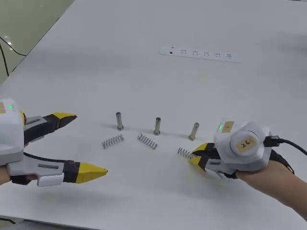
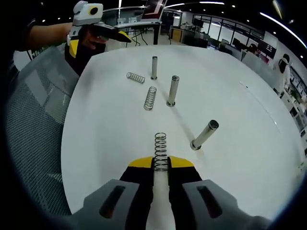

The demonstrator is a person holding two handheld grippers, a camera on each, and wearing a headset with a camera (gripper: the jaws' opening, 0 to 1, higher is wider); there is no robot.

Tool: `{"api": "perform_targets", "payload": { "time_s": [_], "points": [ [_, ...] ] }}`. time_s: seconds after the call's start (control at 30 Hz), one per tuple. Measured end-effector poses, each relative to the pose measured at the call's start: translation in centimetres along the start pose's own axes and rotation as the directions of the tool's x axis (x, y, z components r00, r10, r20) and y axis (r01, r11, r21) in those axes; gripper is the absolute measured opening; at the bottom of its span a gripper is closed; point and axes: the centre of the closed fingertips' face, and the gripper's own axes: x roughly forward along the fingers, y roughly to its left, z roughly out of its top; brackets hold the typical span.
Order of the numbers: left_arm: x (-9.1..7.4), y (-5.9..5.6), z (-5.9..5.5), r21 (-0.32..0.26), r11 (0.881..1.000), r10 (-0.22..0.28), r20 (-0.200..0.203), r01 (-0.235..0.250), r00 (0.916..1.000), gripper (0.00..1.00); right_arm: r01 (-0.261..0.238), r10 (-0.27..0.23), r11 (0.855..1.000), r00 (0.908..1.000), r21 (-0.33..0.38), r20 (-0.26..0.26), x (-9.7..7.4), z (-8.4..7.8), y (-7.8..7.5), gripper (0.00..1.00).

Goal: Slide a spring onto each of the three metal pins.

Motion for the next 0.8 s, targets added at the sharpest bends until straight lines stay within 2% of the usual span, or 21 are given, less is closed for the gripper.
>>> {"api": "perform_targets", "payload": {
  "time_s": [0.17, 0.33, 0.43, 0.6, 0.8],
  "points": [
    [0.1, -0.3, 0.1, 0.003, 1.000, -0.008, -0.002, 0.008, 1.0000, 0.93, 0.002, -0.002, 1.000, 1.0000, -0.015, 0.007, -0.4, 0.0, -0.1, 0.08],
    [0.3, -1.0, 1.0, -0.002, 1.000, -0.025, 0.027, 0.025, 0.9993, 0.93, -0.014, 0.015, 1.000, 0.9992, -0.026, 0.036, -1.5, 1.2, 0.4, 0.08],
    [0.6, -1.5, 1.2, 0.013, 0.999, -0.041, 0.025, 0.040, 0.9988, 0.92, -0.033, 0.036, 0.998, 0.9980, -0.046, 0.051, -1.9, 1.9, 0.8, 0.08],
    [1.0, -2.2, 1.0, 0.025, 0.997, -0.073, 0.021, 0.072, 0.9971, 0.90, -0.045, 0.053, 0.994, 0.9955, -0.099, 0.079, -2.7, 3.6, 1.5, 0.08],
    [1.8, -3.2, 0.8, 0.054, 0.990, -0.134, -0.006, 0.134, 0.9910, 0.83, -0.075, 0.093, 0.978, 0.9917, -0.193, 0.089, -3.0, 5.5, 3.2, 0.08]
  ]
}}
